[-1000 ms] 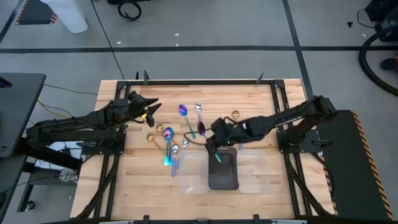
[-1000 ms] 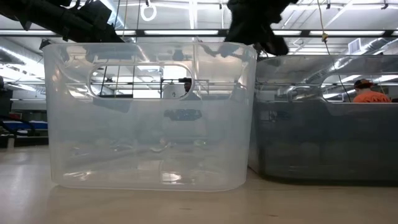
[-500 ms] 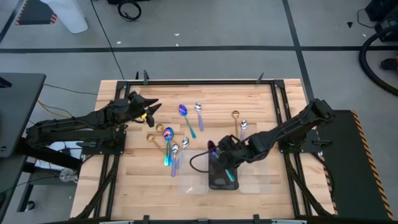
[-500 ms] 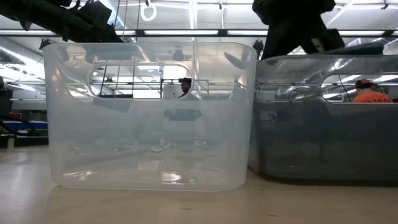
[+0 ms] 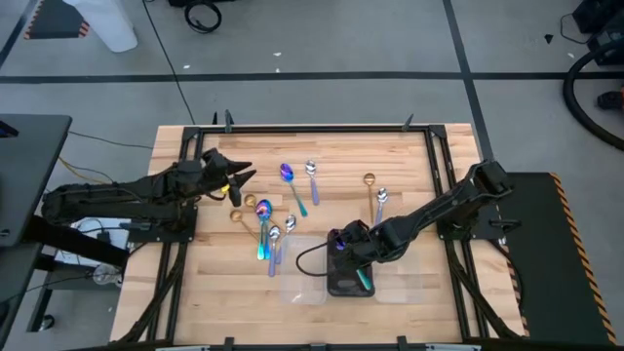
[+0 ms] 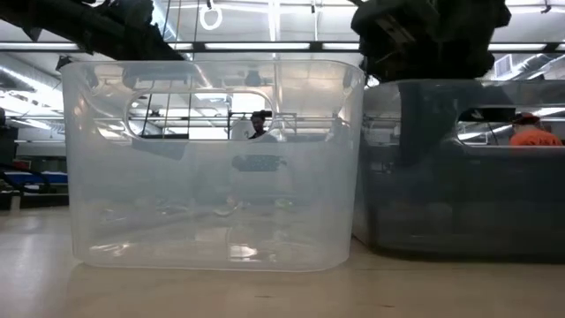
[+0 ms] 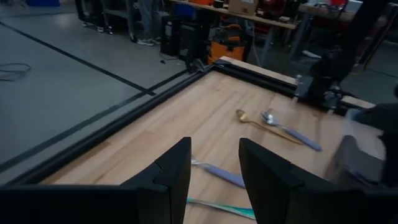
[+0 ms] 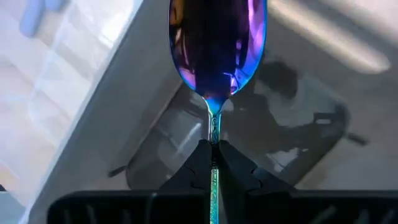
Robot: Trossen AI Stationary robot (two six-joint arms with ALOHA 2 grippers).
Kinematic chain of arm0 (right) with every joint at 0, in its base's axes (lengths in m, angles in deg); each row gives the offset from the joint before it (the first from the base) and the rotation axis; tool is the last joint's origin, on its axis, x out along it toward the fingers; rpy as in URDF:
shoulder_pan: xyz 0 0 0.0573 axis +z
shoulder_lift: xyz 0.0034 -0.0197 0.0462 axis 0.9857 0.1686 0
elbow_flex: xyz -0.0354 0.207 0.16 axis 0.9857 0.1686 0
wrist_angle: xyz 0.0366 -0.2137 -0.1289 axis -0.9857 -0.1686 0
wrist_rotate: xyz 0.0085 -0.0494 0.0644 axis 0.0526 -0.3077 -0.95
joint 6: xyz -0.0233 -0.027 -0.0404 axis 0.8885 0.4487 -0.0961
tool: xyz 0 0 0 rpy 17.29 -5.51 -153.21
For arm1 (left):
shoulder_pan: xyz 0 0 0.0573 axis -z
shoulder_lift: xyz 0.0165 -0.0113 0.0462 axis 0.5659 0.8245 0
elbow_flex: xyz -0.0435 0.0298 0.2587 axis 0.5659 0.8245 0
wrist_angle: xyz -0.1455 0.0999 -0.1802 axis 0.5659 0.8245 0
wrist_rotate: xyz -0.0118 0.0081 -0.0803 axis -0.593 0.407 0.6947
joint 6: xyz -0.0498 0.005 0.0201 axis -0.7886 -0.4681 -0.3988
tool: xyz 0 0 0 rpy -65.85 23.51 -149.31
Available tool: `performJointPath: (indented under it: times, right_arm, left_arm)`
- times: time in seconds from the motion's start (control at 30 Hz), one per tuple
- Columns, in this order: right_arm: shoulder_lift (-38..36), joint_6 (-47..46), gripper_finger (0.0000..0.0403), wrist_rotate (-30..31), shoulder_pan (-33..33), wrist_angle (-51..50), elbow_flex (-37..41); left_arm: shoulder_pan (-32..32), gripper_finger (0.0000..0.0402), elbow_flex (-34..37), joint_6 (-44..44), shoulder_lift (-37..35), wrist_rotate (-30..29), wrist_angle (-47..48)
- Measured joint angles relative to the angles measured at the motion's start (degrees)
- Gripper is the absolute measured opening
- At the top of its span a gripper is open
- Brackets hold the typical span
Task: Sort silverware by color (type)
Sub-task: Put the blue spoon into the black bin, then put the gold spoon into the right transparent bin
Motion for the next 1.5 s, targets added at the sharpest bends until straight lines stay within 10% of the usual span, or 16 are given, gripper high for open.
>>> performJointPath:
  times: [0.57,0.9,1.5]
  right_arm:
    - [-4.4,10.7,0.0121,-0.9,-2.0,0.7,-0.3]
    - [-11.5,22.8,0.0121,18.0,-6.1,-6.8,-0.3]
    - [-11.9,23.2,0.0118,21.1,-17.3,-11.4,2.4]
  left_arm:
    - [9.5,0.0142,0.0,-6.8,0.0,0.0,0.9]
    - [12.7,0.0142,0.0,-8.8,0.0,-0.1,1.1]
    - [12.8,0.0142,0.0,-7.2,0.0,-0.2,1.2]
